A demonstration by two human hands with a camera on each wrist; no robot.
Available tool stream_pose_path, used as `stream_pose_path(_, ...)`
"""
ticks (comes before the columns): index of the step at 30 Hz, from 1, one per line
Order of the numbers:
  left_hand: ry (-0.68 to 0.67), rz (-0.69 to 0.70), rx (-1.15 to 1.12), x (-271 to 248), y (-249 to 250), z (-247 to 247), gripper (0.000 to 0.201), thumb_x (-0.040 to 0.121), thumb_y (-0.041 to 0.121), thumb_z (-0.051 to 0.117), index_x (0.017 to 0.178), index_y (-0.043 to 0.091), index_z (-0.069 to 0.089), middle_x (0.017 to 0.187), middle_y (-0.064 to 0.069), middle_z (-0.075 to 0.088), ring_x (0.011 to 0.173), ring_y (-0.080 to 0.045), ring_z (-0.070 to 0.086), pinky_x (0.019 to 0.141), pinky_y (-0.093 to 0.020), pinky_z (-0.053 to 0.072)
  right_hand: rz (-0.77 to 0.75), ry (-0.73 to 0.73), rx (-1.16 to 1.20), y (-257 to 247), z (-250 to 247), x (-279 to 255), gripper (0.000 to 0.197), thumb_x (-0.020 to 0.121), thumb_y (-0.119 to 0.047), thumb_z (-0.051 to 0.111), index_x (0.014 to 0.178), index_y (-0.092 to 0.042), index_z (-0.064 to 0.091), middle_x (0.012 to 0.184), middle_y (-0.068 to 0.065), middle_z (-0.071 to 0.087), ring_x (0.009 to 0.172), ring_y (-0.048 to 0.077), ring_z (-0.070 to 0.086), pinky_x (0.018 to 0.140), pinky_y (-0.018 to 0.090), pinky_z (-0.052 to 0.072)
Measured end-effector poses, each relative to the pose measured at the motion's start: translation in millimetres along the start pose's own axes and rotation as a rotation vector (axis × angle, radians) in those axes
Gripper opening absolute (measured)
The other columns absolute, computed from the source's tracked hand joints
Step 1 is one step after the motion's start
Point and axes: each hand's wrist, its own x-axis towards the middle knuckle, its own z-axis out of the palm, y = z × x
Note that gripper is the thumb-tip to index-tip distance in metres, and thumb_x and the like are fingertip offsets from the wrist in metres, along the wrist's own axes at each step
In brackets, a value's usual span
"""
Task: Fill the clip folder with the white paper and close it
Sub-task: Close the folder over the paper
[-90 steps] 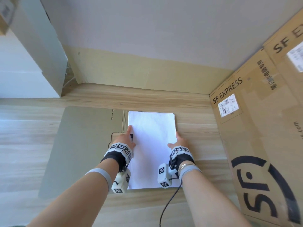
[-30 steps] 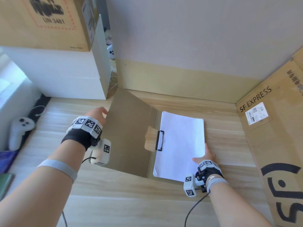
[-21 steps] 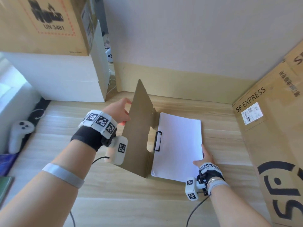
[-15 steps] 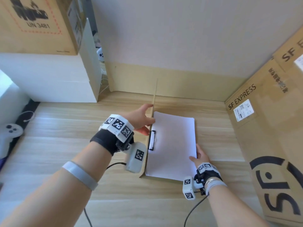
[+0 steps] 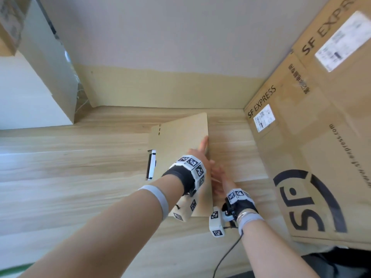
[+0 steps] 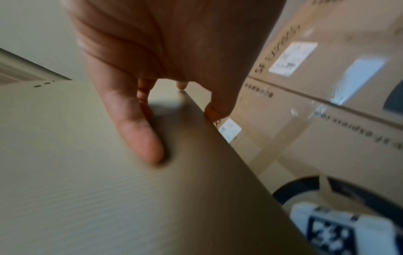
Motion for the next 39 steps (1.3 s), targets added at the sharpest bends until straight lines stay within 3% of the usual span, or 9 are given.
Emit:
stream_pose_path(2, 0.015, 0.000, 0.043, 9, 3, 16, 0.076, 0.094, 0.035, 0.048, 0.149, 0.038, -0.004, 0.125, -0.018, 0.053, 0.081, -0.025, 0.060, 0.080, -0.032, 0.050, -0.013, -0.022, -0.090, 4, -6, 6, 0.056, 0.085, -0.072, 0.020, 0.090, -0.040, 0.066, 0.107, -0.009, 0.062, 0.112, 0.021, 0.053, 0.108, 0.048, 0.036)
stream_pose_path(5, -0.015, -0.028, 0.019, 22, -8, 27, 0.059, 0.097, 0.027, 0.042, 0.149, 0.032, 0.017, 0.137, -0.018, 0.043, 0.115, -0.035, 0.056, 0.091, -0.036, 0.046, -0.021, -0.008, -0.220, 13, -13, 16, 0.063, 0.082, -0.072, 0.037, 0.122, -0.031, 0.060, 0.129, -0.001, 0.060, 0.121, 0.023, 0.053, 0.108, 0.039, 0.037)
stream_pose_path(11, 0.071, -0.253, 0.056, 42, -83, 21, 0.046, 0.093, 0.033, 0.031, 0.137, 0.045, 0.036, 0.141, -0.010, 0.034, 0.135, -0.039, 0.027, 0.110, -0.051, 0.030, -0.141, -0.030, -0.431, 19, -18, 20, 0.054, 0.093, -0.006, 0.052, 0.144, -0.006, 0.032, 0.149, 0.009, 0.037, 0.137, 0.023, 0.037, 0.111, 0.030, 0.030)
stream_pose_path(16, 0.164, -0.402, 0.029, 35, -133, 15, 0.054, 0.090, 0.023, 0.042, 0.133, 0.053, 0.033, 0.139, -0.005, 0.025, 0.121, -0.034, 0.029, 0.106, -0.043, 0.034, -0.062, -0.110, -0.207, 21, -26, 25, 0.046, 0.098, -0.013, 0.043, 0.144, -0.016, 0.035, 0.147, 0.012, 0.041, 0.129, 0.030, 0.046, 0.107, 0.036, 0.038)
stream_pose_path(24, 0.163, -0.447, 0.040, 38, -137, 20, 0.062, 0.092, 0.024, 0.048, 0.139, 0.054, 0.020, 0.142, -0.005, 0.021, 0.121, -0.033, 0.028, 0.106, -0.044, 0.036, -0.157, 0.142, -0.664, 16, 6, 43, 0.068, 0.083, -0.011, 0.067, 0.143, -0.023, 0.037, 0.098, -0.002, 0.055, 0.086, 0.011, 0.053, 0.086, 0.020, 0.041)
stream_pose_path(33, 0.206, -0.495, -0.472, 37, -148, -3, 0.086, 0.084, 0.009, 0.063, 0.150, 0.033, 0.012, 0.131, -0.015, 0.046, 0.115, -0.034, 0.054, 0.098, -0.038, 0.045, -0.125, 0.213, -0.592, 17, 9, 55, 0.066, 0.079, -0.008, 0.071, 0.139, -0.022, 0.045, 0.110, 0.003, 0.065, 0.099, 0.018, 0.062, 0.094, 0.023, 0.043)
stream_pose_path(36, 0.194, -0.485, -0.607, 27, -161, -14, 0.015, 0.088, 0.009, 0.059, 0.094, 0.022, 0.059, 0.083, -0.002, 0.065, 0.085, -0.024, 0.052, 0.073, -0.029, 0.050, -0.130, 0.207, -0.588, 16, 9, 57, 0.064, 0.079, -0.008, 0.071, 0.137, -0.020, 0.047, 0.111, 0.004, 0.065, 0.090, 0.013, 0.056, 0.090, 0.022, 0.043)
stream_pose_path(37, 0.184, -0.480, -0.632, 27, -166, -13, 0.020, 0.088, 0.008, 0.059, 0.077, 0.023, 0.053, 0.071, -0.001, 0.063, 0.082, -0.023, 0.049, 0.065, -0.024, 0.051, -0.130, 0.197, -0.598, 16, 9, 58, 0.063, 0.080, -0.008, 0.070, 0.138, -0.021, 0.046, 0.116, 0.005, 0.064, 0.091, 0.012, 0.055, 0.089, 0.021, 0.042)
stream_pose_path(39, 0.193, -0.466, -0.686, 26, -173, -7, 0.031, 0.082, 0.002, 0.067, 0.088, 0.021, 0.043, 0.084, -0.010, 0.057, 0.084, -0.025, 0.048, 0.073, -0.026, 0.053, -0.132, 0.168, -0.622, 14, 10, 59, 0.063, 0.082, -0.009, 0.068, 0.139, -0.021, 0.044, 0.121, 0.004, 0.063, 0.094, 0.014, 0.057, 0.088, 0.019, 0.040)
